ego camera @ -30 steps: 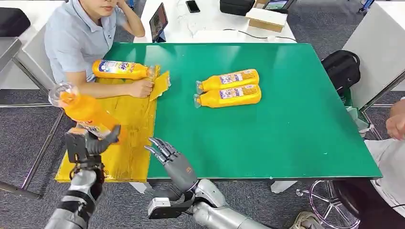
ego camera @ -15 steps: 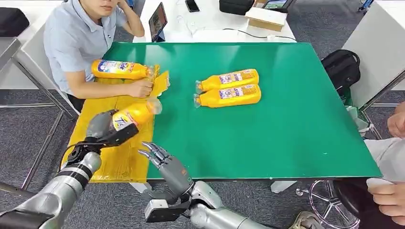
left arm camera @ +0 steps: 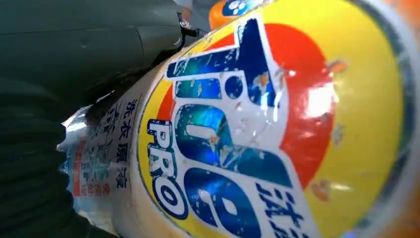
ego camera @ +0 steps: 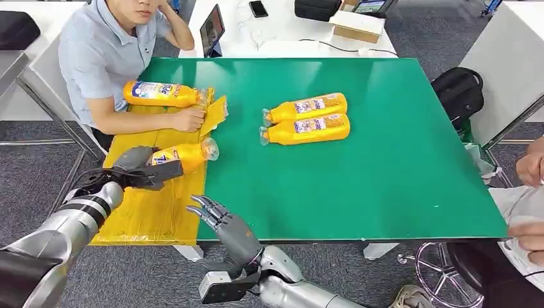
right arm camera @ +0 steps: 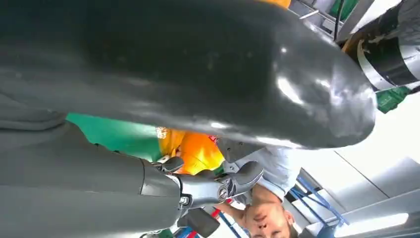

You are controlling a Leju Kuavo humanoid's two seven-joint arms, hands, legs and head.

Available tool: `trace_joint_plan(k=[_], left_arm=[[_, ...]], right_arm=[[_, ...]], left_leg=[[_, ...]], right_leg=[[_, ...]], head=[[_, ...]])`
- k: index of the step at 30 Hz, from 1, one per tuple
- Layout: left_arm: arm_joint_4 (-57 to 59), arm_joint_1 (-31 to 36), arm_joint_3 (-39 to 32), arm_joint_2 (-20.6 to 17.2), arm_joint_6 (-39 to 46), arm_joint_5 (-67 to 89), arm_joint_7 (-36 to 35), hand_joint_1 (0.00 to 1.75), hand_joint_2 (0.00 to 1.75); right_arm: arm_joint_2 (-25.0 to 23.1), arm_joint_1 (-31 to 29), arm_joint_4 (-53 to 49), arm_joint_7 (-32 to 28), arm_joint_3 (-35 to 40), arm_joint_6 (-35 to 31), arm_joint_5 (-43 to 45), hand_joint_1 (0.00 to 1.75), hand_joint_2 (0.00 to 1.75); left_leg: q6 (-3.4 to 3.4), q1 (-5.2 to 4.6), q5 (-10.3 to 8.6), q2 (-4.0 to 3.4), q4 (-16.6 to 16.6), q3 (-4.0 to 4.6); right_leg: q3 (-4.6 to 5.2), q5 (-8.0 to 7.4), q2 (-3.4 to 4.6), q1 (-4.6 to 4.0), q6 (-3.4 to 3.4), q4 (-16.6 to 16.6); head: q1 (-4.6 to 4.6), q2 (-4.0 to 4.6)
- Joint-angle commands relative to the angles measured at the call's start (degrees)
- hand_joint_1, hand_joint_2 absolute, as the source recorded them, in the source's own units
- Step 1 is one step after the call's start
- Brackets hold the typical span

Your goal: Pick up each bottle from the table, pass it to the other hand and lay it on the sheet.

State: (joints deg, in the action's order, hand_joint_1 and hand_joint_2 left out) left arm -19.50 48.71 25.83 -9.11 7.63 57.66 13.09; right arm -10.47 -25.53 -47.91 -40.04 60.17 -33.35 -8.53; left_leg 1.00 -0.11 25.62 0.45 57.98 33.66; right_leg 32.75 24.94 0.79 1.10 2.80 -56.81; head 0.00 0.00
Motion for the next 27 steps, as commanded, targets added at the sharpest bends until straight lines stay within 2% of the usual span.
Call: trace_joint_plan(k=[1, 2, 3, 4, 7, 9, 15, 18, 20, 22, 23, 25, 27], left_arm=[[4.80, 5.11, 4.80, -1.10, -2.74, 1.29, 1.77, 1.22, 1.75], [4.80, 6.36, 5.57, -1.74, -4.15, 1.82, 3.08, 0.54, 1.75], [5.01, 7.97, 5.63, -2.11, -6.12, 1.72, 3.62, 0.24, 1.75], [4.54, 9.65, 7.39, -2.43, -7.43, 3.32, 4.29, 0.02, 1.75], [3.46, 10.14, 6.15, -1.10, -9.28, 1.12, 6.12, 0.00, 1.75], [2.38, 8.86, 3.80, -0.23, -10.91, -2.72, 9.94, 0.00, 1.75], [-0.14, 6.61, 2.39, -0.82, -5.93, -5.57, 14.38, 0.00, 1.75], [-2.01, 2.88, -2.96, -0.38, -3.40, -13.84, 19.98, 0.00, 1.75], [-3.39, 0.49, -3.58, -0.66, -2.07, -15.83, 22.63, 0.00, 1.75], [-3.84, -1.01, -3.08, -1.21, -4.31, -17.09, 23.84, 0.00, 1.75], [-3.82, -0.68, -0.34, -1.93, -3.47, -14.11, 22.14, 0.00, 1.75], [-3.63, -0.53, 0.15, -1.46, -2.03, -14.55, 20.75, 0.00, 1.75], [-4.73, -1.75, -1.68, -0.70, -1.01, -17.91, 23.40, 0.00, 1.75]], right_arm=[[1.88, -0.67, -1.42, 0.04, 1.50, 1.14, 0.36, 0.00, 0.00], [1.87, -0.71, -1.55, 0.04, 1.55, 1.47, 0.48, 0.00, 0.00], [1.84, -0.72, -1.45, 0.04, 1.50, 1.75, 0.58, 0.00, 0.00], [1.83, -0.69, -1.21, 0.04, 1.46, 1.43, 0.34, 0.00, 0.00], [2.00, -0.39, -1.53, 0.04, 1.11, 1.80, 0.73, 0.00, 0.00], [2.12, -0.43, -2.09, 0.04, 1.30, 1.99, 0.75, 0.00, 0.00], [2.22, -1.05, -2.41, 0.04, 1.28, 1.41, 0.87, 0.00, 0.00], [2.87, -1.22, -4.20, 0.04, 1.55, -0.31, 1.10, 0.00, 0.00], [3.16, -1.20, -5.27, 0.04, 1.47, -0.39, 1.68, 0.00, 0.00], [3.34, -1.32, -5.42, 0.04, 1.62, -0.23, 1.88, 0.00, 0.00], [3.39, -1.36, -5.32, 0.04, 1.66, -0.32, 1.86, 0.00, 1.75], [3.53, -1.50, -4.76, 0.04, 1.67, -0.76, 1.69, 0.00, 1.75], [3.69, -1.74, -4.85, 0.04, 1.85, -1.15, 1.62, 0.00, 1.75]], left_leg=[[-0.06, 0.11, 0.03, -0.01, 0.03, -0.04], [-0.07, 0.12, 0.04, 0.00, 0.06, -0.02], [-0.06, 0.11, 0.03, 0.02, 0.11, 0.08], [-0.05, 0.12, 0.01, 0.02, 0.11, 0.13], [-0.05, 0.11, -0.03, 0.10, 0.11, 0.21], [-0.09, 0.20, -0.01, 0.20, 0.17, 0.17], [-0.06, 0.11, 0.02, 0.06, 0.04, 0.05], [-0.05, 0.04, 0.00, 0.00, 0.01, 0.05], [-0.08, 0.09, 0.00, -0.02, -0.05, -0.08], [-0.06, 0.02, 0.00, -0.08, -0.09, -0.09], [-0.12, 0.14, 0.02, -0.13, -0.12, -0.24], [-0.08, 0.08, 0.01, -0.11, -0.03, -0.06], [-0.06, 0.08, -0.02, 0.04, 0.00, 0.06]], right_leg=[[-0.11, 0.02, -0.09, -0.13, -0.12, 0.05], [-0.10, 0.03, -0.11, -0.14, -0.13, 0.03], [0.00, 0.02, -0.10, -0.12, -0.10, -0.03], [0.05, -0.01, -0.08, -0.13, -0.09, -0.02], [0.13, -0.01, -0.15, -0.11, -0.07, -0.04], [-0.01, 0.02, -0.32, -0.22, -0.15, -0.02], [-0.04, 0.02, -0.13, -0.11, -0.10, 0.05], [0.01, 0.01, -0.05, -0.04, -0.08, 0.02], [-0.14, 0.00, -0.07, -0.10, -0.14, 0.11], [-0.11, -0.01, 0.01, -0.03, -0.10, 0.10], [-0.30, -0.02, -0.01, -0.16, -0.21, 0.21], [-0.09, -0.02, 0.02, -0.09, -0.12, 0.09], [-0.02, -0.01, -0.10, -0.09, -0.09, 0.05]], head=[[0.00, 0.00], [0.00, 0.00], [0.00, 0.00], [0.00, 0.00], [0.00, 0.00], [0.00, 0.00], [-0.02, 0.00], [-0.02, 0.00], [0.00, 0.00], [0.00, 0.00], [0.00, 0.00], [0.00, 0.00], [-0.02, 0.00]])
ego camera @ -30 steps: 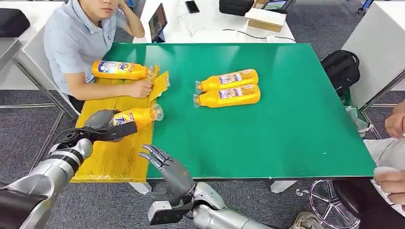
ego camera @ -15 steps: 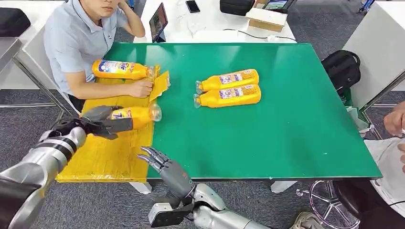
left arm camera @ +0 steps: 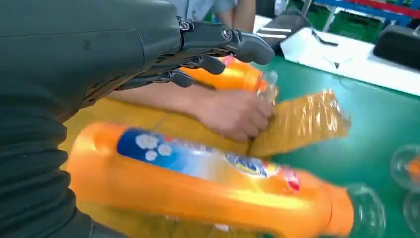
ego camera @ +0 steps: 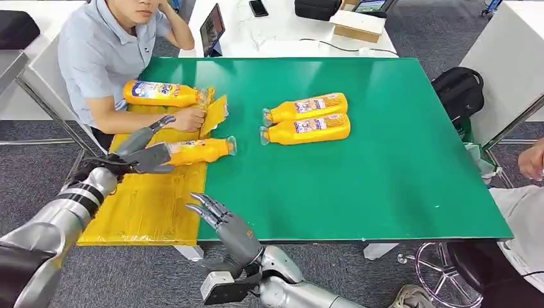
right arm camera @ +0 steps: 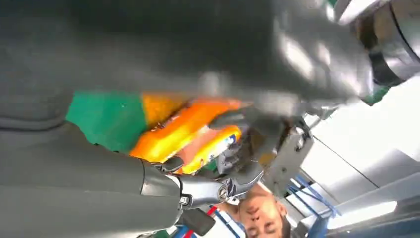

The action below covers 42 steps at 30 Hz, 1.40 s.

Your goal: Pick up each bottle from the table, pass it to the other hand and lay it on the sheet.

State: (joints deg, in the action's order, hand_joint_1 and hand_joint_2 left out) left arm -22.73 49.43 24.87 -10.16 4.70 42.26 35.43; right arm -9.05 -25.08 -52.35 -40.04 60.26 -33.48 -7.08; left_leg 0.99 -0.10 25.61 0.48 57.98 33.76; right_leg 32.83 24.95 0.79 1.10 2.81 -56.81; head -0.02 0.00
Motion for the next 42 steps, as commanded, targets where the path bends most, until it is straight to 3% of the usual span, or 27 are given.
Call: trace_joint_plan(k=[1, 3, 7, 11, 15, 19, 20, 21, 22, 24, 31, 33, 37, 38, 39, 42], left_arm=[[-2.35, -3.35, -2.12, 0.72, 2.93, -4.68, 2.45, 0.00, 1.75], [-4.70, -5.46, -3.66, 1.21, 4.00, -7.82, 4.57, 0.00, 1.75], [-25.61, -16.74, -5.22, 2.61, 8.54, -23.57, 4.57, 0.00, 1.75], [-35.91, -22.43, -5.58, 6.96, 14.38, -30.61, 4.57, 0.00, 1.75], [-44.17, -26.85, -8.62, 11.25, 15.29, -38.74, 4.57, 0.00, 1.75], [-45.89, -28.26, -10.21, 12.64, 13.55, -42.24, 4.57, 0.00, 1.75], [-49.73, -31.35, -13.59, 14.84, 9.52, -50.20, 4.43, 0.00, 1.75], [-50.87, -32.24, -14.02, 15.29, 9.03, -51.43, 4.04, 0.00, 1.75], [-56.33, -37.23, -14.73, 17.00, 6.77, -56.12, 1.62, 0.00, 1.75], [-59.30, -41.15, -15.09, 18.46, 7.32, -57.76, 0.79, 0.00, 1.75], [-59.01, -46.30, -16.42, 19.01, 12.01, -56.72, 1.35, 0.00, 1.75], [-59.96, -48.81, -18.98, 19.30, 11.24, -58.39, 2.28, 0.00, 1.75], [-61.02, -50.14, -22.34, 20.04, 13.14, -57.57, 3.11, 0.00, 1.75], [-62.09, -49.28, -22.17, 17.72, 14.90, -59.48, 1.60, 0.00, 1.75], [-61.86, -51.15, -22.05, 19.65, 15.99, -57.97, 3.58, 0.00, 1.75], [-61.44, -52.38, -23.39, 20.39, 18.76, -55.05, 4.57, 0.00, 1.75]], right_arm=[[2.27, -2.34, -0.37, 0.04, 1.90, -1.20, 0.16, 0.00, 1.75], [2.30, -2.64, -0.37, 0.04, 2.04, -1.36, 0.17, 0.00, 1.75], [2.93, -3.12, -2.40, 0.04, 2.82, -6.52, -1.46, 0.00, 1.75], [2.12, 2.84, -10.82, 0.04, -11.78, -6.52, -14.25, 0.00, 1.75], [3.01, 8.27, -23.13, 0.04, -19.66, -6.52, -10.98, 0.00, 1.75], [3.56, 10.28, -27.21, 0.04, -21.91, -6.52, -8.65, 0.00, 1.75], [0.74, 14.56, -34.89, 0.04, -30.54, -6.52, -6.76, 0.00, 1.75], [0.49, 15.30, -36.24, 0.04, -31.89, -6.52, -7.18, 0.00, 1.75], [-2.29, 19.16, -42.91, 0.04, -40.72, -6.52, -11.56, 0.00, 1.75], [-3.30, 21.34, -47.26, 0.04, -44.53, -6.52, -10.68, 0.00, 1.75], [-5.46, 23.54, -43.18, 0.04, -51.44, -6.52, -10.21, 0.00, 1.75], [-4.68, 22.46, -38.10, 0.04, -52.28, -6.52, -1.53, 0.00, 1.75], [-6.29, 21.50, -35.54, 0.04, -57.39, -6.52, -1.24, 0.00, 1.75], [-5.44, 15.65, -35.61, 7.24, -58.62, -6.52, -5.02, 0.00, 1.75], [-6.61, 20.95, -33.79, 0.04, -58.69, -6.52, -0.83, 0.00, 1.75], [-7.17, 20.12, -32.56, 0.04, -61.92, -6.52, -9.46, 0.00, 1.75]], left_leg=[[-0.06, 0.09, 0.00, 0.04, 0.04, -0.04], [-0.04, 0.04, 0.00, 0.00, -0.03, -0.09], [-0.06, 0.09, 0.05, -0.05, -0.09, -0.25], [-0.01, 0.00, 0.00, 0.31, -0.05, -0.08], [-0.01, 0.00, 0.03, 0.25, 0.03, 0.00], [0.01, -0.04, 0.03, 0.17, 0.06, 0.10], [0.00, -0.02, 0.05, 0.19, 0.05, 0.06], [0.00, -0.04, 0.04, 0.15, 0.05, 0.15], [-0.01, -0.03, 0.08, 0.20, 0.08, 0.12], [-0.03, -0.06, 0.14, 0.20, 0.08, 0.07], [-0.03, -0.01, 0.17, 0.00, -0.07, -0.17], [0.04, -0.05, 0.16, 0.07, 0.01, 0.05], [0.05, -0.06, 0.15, -0.06, -0.06, 0.00], [0.02, -0.01, 0.16, -0.07, -0.06, -0.06], [0.04, -0.05, 0.14, -0.03, -0.03, 0.03], [0.05, -0.05, 0.15, -0.01, -0.05, -0.01]], right_leg=[[-0.12, 0.00, -0.14, -0.11, -0.12, 0.04], [-0.13, -0.01, -0.07, -0.05, -0.09, 0.08], [-0.31, 0.02, -0.09, -0.12, -0.16, 0.18], [-0.21, 0.09, -0.40, -0.02, -0.07, 0.13], [-0.12, 0.08, -0.34, -0.02, -0.06, 0.10], [-0.01, 0.03, -0.22, 0.02, -0.05, 0.08], [-0.07, 0.04, -0.27, -0.01, -0.08, 0.13], [0.05, 0.03, -0.20, 0.02, -0.06, 0.09], [-0.01, 0.09, -0.29, -0.01, -0.10, 0.08], [-0.03, 0.16, -0.31, 0.02, -0.11, 0.05], [-0.27, 0.06, -0.09, -0.04, -0.12, 0.29], [-0.05, 0.05, -0.14, 0.00, -0.09, 0.18], [-0.06, 0.00, 0.00, 0.01, -0.08, 0.24], [-0.14, 0.01, -0.02, -0.04, -0.13, 0.27], [-0.04, 0.02, -0.04, 0.00, -0.08, 0.22], [-0.08, 0.02, -0.02, 0.01, -0.07, 0.23]], head=[[0.02, 0.00], [0.02, 0.00], [0.00, 0.00], [0.02, 0.00], [0.02, 0.00], [0.02, 0.00], [0.00, 0.00], [0.02, 0.00], [0.02, 0.00], [0.02, 0.00], [0.02, 0.00], [0.04, 0.00], [0.02, 0.00], [0.02, 0.00], [0.02, 0.00], [0.02, 0.00]])
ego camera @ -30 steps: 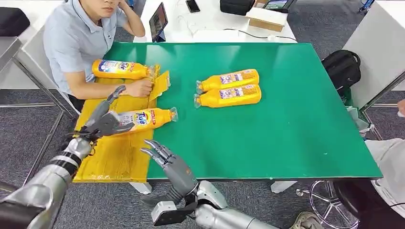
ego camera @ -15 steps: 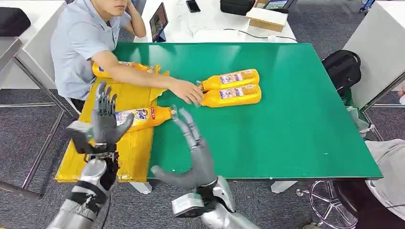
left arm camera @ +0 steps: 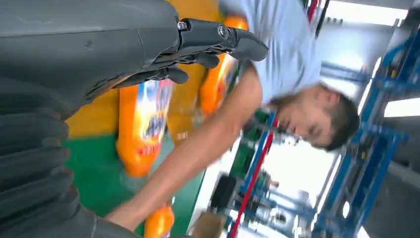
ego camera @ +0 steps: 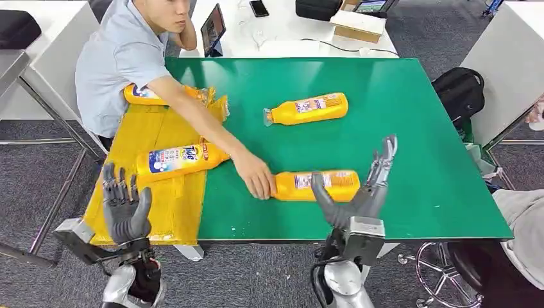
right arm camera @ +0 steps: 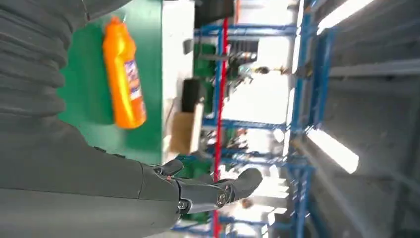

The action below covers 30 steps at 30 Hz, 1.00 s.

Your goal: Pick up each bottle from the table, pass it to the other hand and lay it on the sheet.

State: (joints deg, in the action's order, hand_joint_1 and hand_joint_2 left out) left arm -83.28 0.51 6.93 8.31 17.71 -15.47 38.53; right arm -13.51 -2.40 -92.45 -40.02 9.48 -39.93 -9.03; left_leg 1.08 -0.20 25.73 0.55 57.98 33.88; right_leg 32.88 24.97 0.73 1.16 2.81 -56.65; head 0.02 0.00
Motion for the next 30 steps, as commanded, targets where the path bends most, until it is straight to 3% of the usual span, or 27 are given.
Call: trace_joint_plan(k=[1, 6, 7, 19, 21, 26, 30], left_arm=[[-0.08, -3.65, -5.76, 1.89, 6.18, 2.74, 1.47, 0.00, 1.75], [-0.99, -4.89, -9.04, 3.16, 6.88, 4.79, 1.47, 0.00, 1.75], [-0.96, -5.14, -9.11, 3.33, 7.16, 5.77, 1.47, 0.00, 1.75], [-0.96, -5.14, -9.11, 3.33, 7.16, 5.77, 1.47, 0.00, 1.75], [-1.96, -5.80, -8.50, 3.29, 8.86, 7.98, 1.47, 0.00, 1.75], [-3.39, -7.02, -7.35, 2.81, 11.89, 11.07, 1.47, 0.00, 1.75], [-2.55, -6.73, -6.26, 2.16, 12.65, 12.07, 1.47, 0.00, 1.75]], right_arm=[[-2.26, -3.26, 10.11, 0.02, -11.97, -0.07, -10.86, 0.00, 1.75], [2.90, -6.29, 23.94, 0.02, -12.72, -0.07, -19.66, 0.00, 1.75], [2.55, -6.87, 26.64, 0.02, -16.70, -0.07, -28.86, 0.00, 1.75], [2.55, -6.87, 26.64, 0.02, -16.70, -0.07, -28.86, 0.00, 1.75], [4.38, -8.46, 33.55, 0.02, -16.77, -0.07, -28.66, 0.00, 1.75], [5.26, -9.27, 37.36, 0.02, -23.19, -0.07, -40.13, 0.00, 1.75], [5.75, -9.00, 37.75, 0.02, -23.03, -0.07, -40.21, 0.00, 1.75]], left_leg=[[-0.07, 0.08, 0.07, -0.15, -0.08, -0.25], [-0.06, 0.11, 0.03, -0.16, -0.12, -0.31], [-0.05, 0.11, 0.02, -0.14, -0.13, -0.29], [-0.07, 0.06, 0.04, -0.03, -0.05, -0.17], [-0.07, 0.06, 0.05, -0.03, -0.05, -0.18], [-0.03, 0.04, 0.00, 0.07, -0.06, -0.14], [-0.05, 0.01, 0.01, 0.06, -0.05, -0.13]], right_leg=[[-0.26, 0.01, 0.05, -0.10, -0.12, 0.13], [-0.34, -0.05, 0.06, -0.13, -0.11, 0.23], [-0.33, -0.06, 0.04, -0.12, -0.09, 0.23], [-0.21, 0.00, -0.09, -0.09, -0.11, 0.11], [-0.22, 0.01, -0.10, -0.09, -0.12, 0.10], [-0.20, 0.00, -0.18, -0.05, -0.06, 0.11], [-0.19, 0.00, -0.17, -0.04, -0.08, 0.10]], head=[[0.00, 0.00], [-0.02, 0.00], [0.00, 0.00], [0.00, 0.00], [0.00, 0.00], [0.00, 0.00], [-0.02, 0.00]])
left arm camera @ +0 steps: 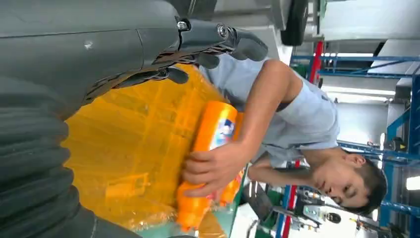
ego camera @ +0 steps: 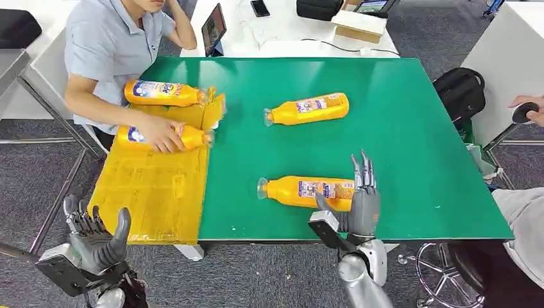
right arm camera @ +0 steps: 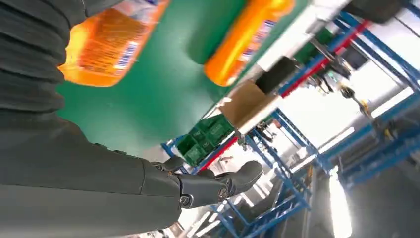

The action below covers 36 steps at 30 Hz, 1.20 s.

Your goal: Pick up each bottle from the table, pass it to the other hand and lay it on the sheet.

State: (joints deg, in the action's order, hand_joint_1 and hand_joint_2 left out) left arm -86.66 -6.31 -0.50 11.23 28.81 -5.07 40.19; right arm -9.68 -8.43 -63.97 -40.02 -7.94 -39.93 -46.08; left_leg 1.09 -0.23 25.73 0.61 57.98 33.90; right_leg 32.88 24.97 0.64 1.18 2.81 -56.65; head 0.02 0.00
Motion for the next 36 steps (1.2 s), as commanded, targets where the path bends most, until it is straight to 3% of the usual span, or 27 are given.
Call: trace_joint_plan(k=[1, 8, 14, 20, 24, 31, 36], left_arm=[[1.27, 0.50, 1.77, -0.99, 2.20, 2.15, -0.19, 0.00, 1.75], [3.25, 1.64, 4.20, -2.23, 5.41, 4.29, -0.19, 0.00, 1.75], [4.05, 3.40, 4.94, -2.27, 11.19, 12.77, -0.19, 0.00, 1.75], [3.91, 3.72, 4.82, -1.41, 11.19, 15.58, -0.19, 0.00, 1.75], [5.11, 4.62, 5.89, -2.03, 11.19, 16.55, -0.19, 0.00, 1.75], [7.77, 6.42, 6.01, -2.76, 11.19, 18.02, -0.19, 0.00, 1.75], [11.75, 8.68, 8.91, -8.07, 5.41, 18.41, -6.08, 0.00, 1.75]], right_arm=[[1.85, -3.28, 10.22, 0.02, -5.78, -0.07, -3.75, 0.00, 1.75], [2.63, -5.43, 17.98, 0.02, -4.55, -0.07, -4.75, 0.00, 1.75], [4.48, -11.12, 29.61, 0.02, 6.81, -0.07, 4.63, 0.00, 1.75], [4.65, -13.55, 32.71, 7.43, 5.09, -0.07, -8.16, 0.00, 1.75], [6.56, -17.00, 39.31, 10.57, 9.47, 0.27, -7.62, 0.00, 1.75], [7.66, -19.77, 40.32, 13.10, 13.36, 1.78, -7.93, 0.00, 1.75], [9.79, -25.48, 41.33, 17.04, 19.44, 9.94, -7.46, 0.00, 1.75]], left_leg=[[-0.07, 0.09, 0.03, 0.01, -0.05, -0.22], [-0.09, 0.08, 0.01, 0.00, -0.08, -0.23], [-0.08, 0.09, 0.01, -0.16, -0.06, -0.20], [-0.04, 0.04, -0.01, -0.07, -0.04, -0.13], [-0.07, 0.08, 0.02, -0.08, -0.05, -0.26], [-0.05, 0.04, -0.04, -0.01, -0.02, -0.15], [-0.06, 0.02, -0.09, -0.12, -0.04, -0.18]], right_leg=[[-0.29, 0.01, -0.11, -0.12, -0.13, 0.14], [-0.28, 0.01, -0.11, -0.11, -0.15, 0.13], [-0.20, -0.05, 0.04, -0.12, -0.14, 0.12], [-0.13, -0.02, -0.01, -0.06, -0.08, 0.07], [-0.29, 0.00, -0.04, -0.11, -0.14, 0.13], [-0.17, -0.03, -0.09, -0.06, -0.10, 0.06], [-0.15, -0.09, -0.01, -0.04, -0.12, 0.04]], head=[[-0.02, 0.00], [0.00, 0.00], [0.00, 0.00], [0.00, 0.00], [0.00, 0.00], [-0.02, 0.00], [0.00, 0.00]])
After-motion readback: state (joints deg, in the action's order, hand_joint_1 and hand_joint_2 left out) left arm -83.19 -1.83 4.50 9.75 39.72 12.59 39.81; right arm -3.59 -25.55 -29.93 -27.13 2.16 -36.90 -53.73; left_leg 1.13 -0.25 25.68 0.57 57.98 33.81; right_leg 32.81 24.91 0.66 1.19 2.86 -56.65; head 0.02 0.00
